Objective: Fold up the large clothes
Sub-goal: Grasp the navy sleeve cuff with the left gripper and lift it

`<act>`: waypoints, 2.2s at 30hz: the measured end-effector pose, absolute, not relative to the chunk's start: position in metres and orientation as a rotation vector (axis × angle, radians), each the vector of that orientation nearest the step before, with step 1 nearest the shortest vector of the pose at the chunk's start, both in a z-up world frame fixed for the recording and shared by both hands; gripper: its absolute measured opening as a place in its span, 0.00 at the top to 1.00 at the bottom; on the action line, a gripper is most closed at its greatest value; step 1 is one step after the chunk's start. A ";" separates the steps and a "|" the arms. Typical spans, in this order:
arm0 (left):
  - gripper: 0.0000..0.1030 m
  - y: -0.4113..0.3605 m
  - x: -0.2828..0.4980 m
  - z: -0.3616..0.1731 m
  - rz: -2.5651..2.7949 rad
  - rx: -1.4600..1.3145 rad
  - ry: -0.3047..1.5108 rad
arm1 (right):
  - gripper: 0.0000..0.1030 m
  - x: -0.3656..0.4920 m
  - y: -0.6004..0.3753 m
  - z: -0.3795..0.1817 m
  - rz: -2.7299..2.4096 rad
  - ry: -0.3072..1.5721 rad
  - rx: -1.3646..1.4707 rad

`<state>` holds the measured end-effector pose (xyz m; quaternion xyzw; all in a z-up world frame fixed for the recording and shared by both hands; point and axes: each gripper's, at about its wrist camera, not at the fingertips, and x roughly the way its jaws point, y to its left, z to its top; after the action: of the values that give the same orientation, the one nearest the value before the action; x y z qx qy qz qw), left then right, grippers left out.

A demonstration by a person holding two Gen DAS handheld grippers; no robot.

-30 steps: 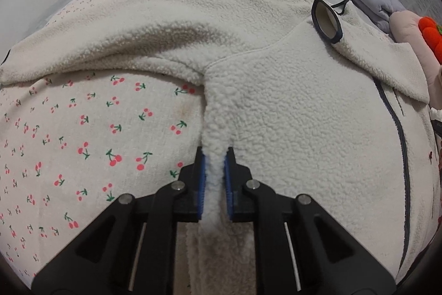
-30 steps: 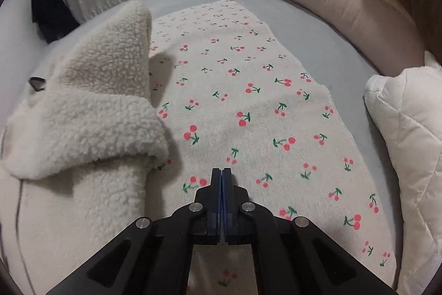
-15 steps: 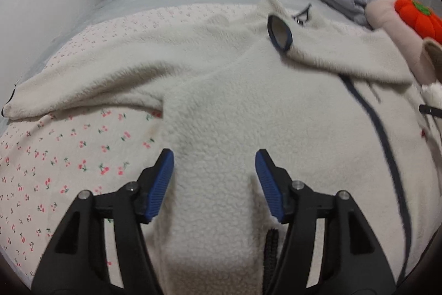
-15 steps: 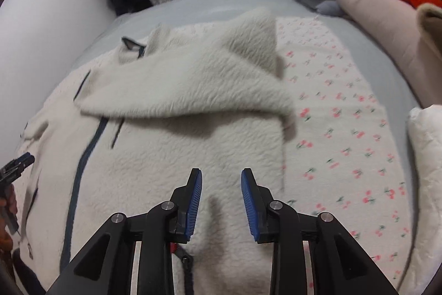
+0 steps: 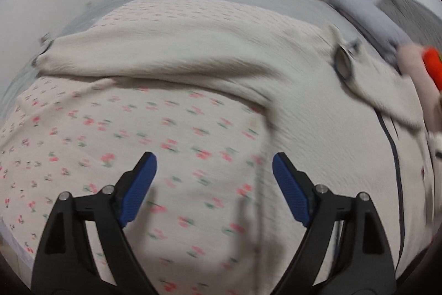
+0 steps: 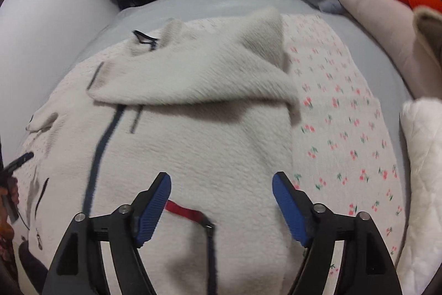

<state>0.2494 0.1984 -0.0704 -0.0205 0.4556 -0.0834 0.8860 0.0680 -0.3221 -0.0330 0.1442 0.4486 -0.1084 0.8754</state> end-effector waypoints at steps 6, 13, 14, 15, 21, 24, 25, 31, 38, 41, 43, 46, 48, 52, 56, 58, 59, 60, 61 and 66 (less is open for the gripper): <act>0.16 0.273 0.300 -0.078 0.026 -0.145 0.896 | 0.19 0.093 -0.292 -0.015 -0.194 0.931 0.233; 0.20 0.338 0.345 -0.094 0.111 -0.243 0.827 | 0.19 0.120 -0.269 -0.025 -0.178 0.964 0.194; 0.25 0.347 0.350 -0.098 0.119 -0.269 0.815 | 0.19 0.123 -0.267 -0.027 -0.177 0.969 0.193; 0.31 0.358 0.358 -0.103 0.134 -0.302 0.810 | 0.19 0.127 -0.265 -0.029 -0.172 0.975 0.192; 0.46 0.403 0.388 -0.128 0.180 -0.511 0.766 | 0.19 0.151 -0.255 -0.043 -0.171 1.004 0.161; 0.59 0.422 0.396 -0.136 0.189 -0.644 0.729 | 0.19 0.161 -0.253 -0.049 -0.174 1.014 0.160; 0.65 0.427 0.398 -0.137 0.191 -0.681 0.719 | 0.19 0.163 -0.252 -0.050 -0.175 1.014 0.161; 0.90 0.410 0.398 -0.099 0.155 -0.641 0.638 | 0.19 0.168 -0.252 -0.049 -0.163 0.994 0.172; 0.90 0.355 0.384 0.004 0.022 -0.625 0.489 | 0.19 0.174 -0.257 -0.043 -0.122 0.945 0.215; 0.90 0.315 0.379 0.049 -0.049 -0.592 0.436 | 0.19 0.177 -0.262 -0.039 -0.092 0.918 0.247; 0.90 0.280 0.375 0.078 -0.103 -0.557 0.406 | 0.18 0.177 -0.267 -0.037 -0.088 0.898 0.266; 0.90 0.231 0.372 0.107 -0.182 -0.522 0.389 | 0.18 0.176 -0.276 -0.038 -0.090 0.889 0.286; 0.90 0.190 0.370 0.123 -0.245 -0.490 0.388 | 0.18 0.173 -0.282 -0.040 -0.098 0.893 0.283; 0.90 0.119 0.364 0.143 -0.344 -0.419 0.402 | 0.18 0.168 -0.297 -0.043 -0.109 0.897 0.295; 0.90 0.039 0.369 0.142 -0.423 -0.358 0.447 | 0.18 0.159 -0.316 -0.042 -0.118 0.869 0.356; 0.90 0.005 0.368 0.135 -0.461 -0.347 0.468 | 0.18 0.156 -0.324 -0.043 -0.117 0.857 0.390; 0.90 -0.013 0.365 0.131 -0.480 -0.341 0.478 | 0.18 0.154 -0.328 -0.042 -0.116 0.850 0.408; 0.90 -0.033 0.364 0.125 -0.503 -0.334 0.492 | 0.18 0.152 -0.333 -0.043 -0.117 0.843 0.428; 0.90 -0.050 0.363 0.119 -0.526 -0.333 0.511 | 0.18 0.150 -0.337 -0.043 -0.119 0.838 0.442; 0.90 -0.133 0.345 0.069 -0.645 -0.312 0.628 | 0.18 0.143 -0.359 -0.050 -0.153 0.815 0.515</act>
<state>0.3452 -0.1326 0.0687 -0.1500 0.3023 -0.3106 0.8886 0.1429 -0.3585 -0.0500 0.2473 0.3916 -0.0734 0.8832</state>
